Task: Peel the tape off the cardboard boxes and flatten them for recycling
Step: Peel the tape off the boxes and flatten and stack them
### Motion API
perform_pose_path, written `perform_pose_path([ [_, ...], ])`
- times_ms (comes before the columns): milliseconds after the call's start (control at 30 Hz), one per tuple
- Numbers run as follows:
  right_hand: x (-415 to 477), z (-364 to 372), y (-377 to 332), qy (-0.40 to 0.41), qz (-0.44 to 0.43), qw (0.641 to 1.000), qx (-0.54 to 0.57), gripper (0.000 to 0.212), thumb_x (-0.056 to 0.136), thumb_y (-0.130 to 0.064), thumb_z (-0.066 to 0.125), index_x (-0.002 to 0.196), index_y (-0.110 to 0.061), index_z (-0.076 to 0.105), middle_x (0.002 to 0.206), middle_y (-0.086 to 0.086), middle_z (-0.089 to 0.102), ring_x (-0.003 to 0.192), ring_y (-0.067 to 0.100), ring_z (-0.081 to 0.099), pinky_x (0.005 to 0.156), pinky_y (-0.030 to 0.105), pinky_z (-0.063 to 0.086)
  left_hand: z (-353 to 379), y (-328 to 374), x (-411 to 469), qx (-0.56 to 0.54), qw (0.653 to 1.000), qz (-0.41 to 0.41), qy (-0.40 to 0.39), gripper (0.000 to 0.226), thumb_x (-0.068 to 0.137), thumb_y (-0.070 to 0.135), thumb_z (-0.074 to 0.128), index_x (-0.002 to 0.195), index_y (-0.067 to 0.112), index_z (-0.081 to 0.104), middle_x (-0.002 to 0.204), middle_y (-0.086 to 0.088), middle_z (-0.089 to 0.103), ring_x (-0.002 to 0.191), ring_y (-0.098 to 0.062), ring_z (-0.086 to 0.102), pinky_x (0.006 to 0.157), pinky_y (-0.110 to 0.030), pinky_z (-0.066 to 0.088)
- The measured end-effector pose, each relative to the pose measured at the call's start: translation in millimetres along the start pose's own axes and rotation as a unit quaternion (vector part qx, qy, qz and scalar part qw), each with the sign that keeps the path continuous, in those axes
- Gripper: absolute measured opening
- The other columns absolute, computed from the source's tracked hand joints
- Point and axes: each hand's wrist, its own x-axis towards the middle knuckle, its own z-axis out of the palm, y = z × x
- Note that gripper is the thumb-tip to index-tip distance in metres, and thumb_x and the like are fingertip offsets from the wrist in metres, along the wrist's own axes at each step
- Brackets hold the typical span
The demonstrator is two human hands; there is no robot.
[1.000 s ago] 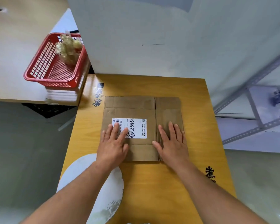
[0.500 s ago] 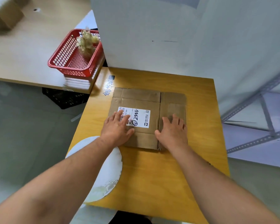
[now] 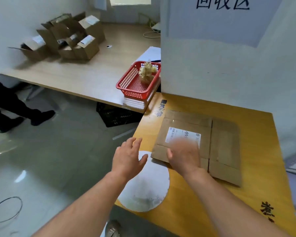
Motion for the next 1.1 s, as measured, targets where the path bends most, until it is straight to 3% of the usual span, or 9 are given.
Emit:
perform_pose_path([
  [133,22,-2,-58,-0.021,-0.042,0.999,-0.014,0.011,0.068,-0.025,0.065,0.070,-0.014,0.067,0.062,0.003,0.061,0.052,0.025,0.057,0.059,0.031,0.040,-13,-55,-3,0.000,0.999,-0.035,0.027,0.066,0.095,0.053,0.044,0.150,0.021,0.029,0.150,0.003,0.033,0.133,-0.018,0.037,0.104,-0.032,0.031],
  [233,40,-5,-112,-0.042,-0.068,0.997,-0.014,0.018,0.085,-0.027,0.053,0.086,-0.014,0.066,0.079,0.005,0.066,0.067,0.027,0.061,0.068,0.034,0.040,-27,-108,1,0.001,0.998,-0.048,0.042,0.066,0.094,0.054,0.043,0.150,0.022,0.028,0.148,0.004,0.035,0.131,-0.017,0.037,0.104,-0.031,0.031],
  [367,66,-3,-199,-0.005,-0.099,0.995,-0.022,0.017,0.065,-0.027,0.070,0.057,-0.016,0.058,0.051,0.000,0.054,0.040,0.021,0.050,0.048,0.027,0.032,-54,-195,5,-0.006,0.996,-0.071,0.061,0.065,0.095,0.054,0.041,0.151,0.022,0.026,0.141,0.005,0.040,0.126,-0.016,0.041,0.102,-0.028,0.033],
  [467,85,-2,-271,0.015,-0.128,0.991,-0.017,0.018,0.065,-0.030,0.054,0.053,-0.017,0.057,0.047,-0.002,0.051,0.037,0.020,0.049,0.047,0.026,0.032,-71,-262,5,-0.011,0.992,-0.103,0.065,0.063,0.095,0.053,0.042,0.148,0.021,0.031,0.137,0.002,0.045,0.124,-0.017,0.044,0.100,-0.029,0.035],
  [533,96,2,-316,0.017,-0.146,0.989,-0.020,0.025,0.075,-0.032,0.045,0.062,-0.016,0.061,0.057,-0.002,0.058,0.045,0.020,0.055,0.052,0.029,0.037,-80,-305,4,-0.024,0.990,-0.124,0.070,0.059,0.095,0.052,0.044,0.144,0.021,0.038,0.131,0.001,0.049,0.120,-0.018,0.047,0.096,-0.029,0.038],
  [600,106,9,-355,0.002,-0.159,0.987,-0.016,0.027,0.090,-0.032,0.040,0.088,-0.017,0.062,0.084,-0.003,0.064,0.074,0.020,0.062,0.071,0.034,0.041,-87,-344,3,-0.031,0.986,-0.143,0.073,0.055,0.094,0.052,0.046,0.139,0.021,0.043,0.126,0.002,0.051,0.115,-0.017,0.050,0.093,-0.029,0.040],
  [667,114,16,-388,-0.011,-0.181,0.983,-0.007,0.029,0.096,-0.035,0.034,0.103,-0.019,0.058,0.100,-0.004,0.061,0.092,0.019,0.059,0.081,0.032,0.039,-94,-379,1,-0.032,0.984,-0.161,0.073,0.052,0.094,0.052,0.045,0.136,0.022,0.044,0.124,0.003,0.051,0.115,-0.016,0.051,0.090,-0.028,0.040],
  [900,148,29,-467,-0.023,-0.224,0.974,-0.016,0.030,0.098,-0.037,0.033,0.103,-0.019,0.056,0.100,-0.004,0.059,0.090,0.018,0.057,0.072,0.030,0.040,-106,-461,11,-0.050,0.971,-0.220,0.074,0.045,0.096,0.052,0.042,0.132,0.025,0.045,0.124,0.006,0.054,0.113,-0.014,0.054,0.080,-0.027,0.041],
  [1100,197,46,-496,-0.031,-0.217,0.975,-0.018,0.031,0.098,-0.038,0.033,0.106,-0.020,0.058,0.098,-0.004,0.059,0.089,0.018,0.058,0.075,0.031,0.046,-106,-498,50,-0.067,0.969,-0.227,0.070,0.042,0.096,0.051,0.042,0.131,0.027,0.045,0.123,0.008,0.055,0.112,-0.013,0.055,0.077,-0.026,0.040],
])
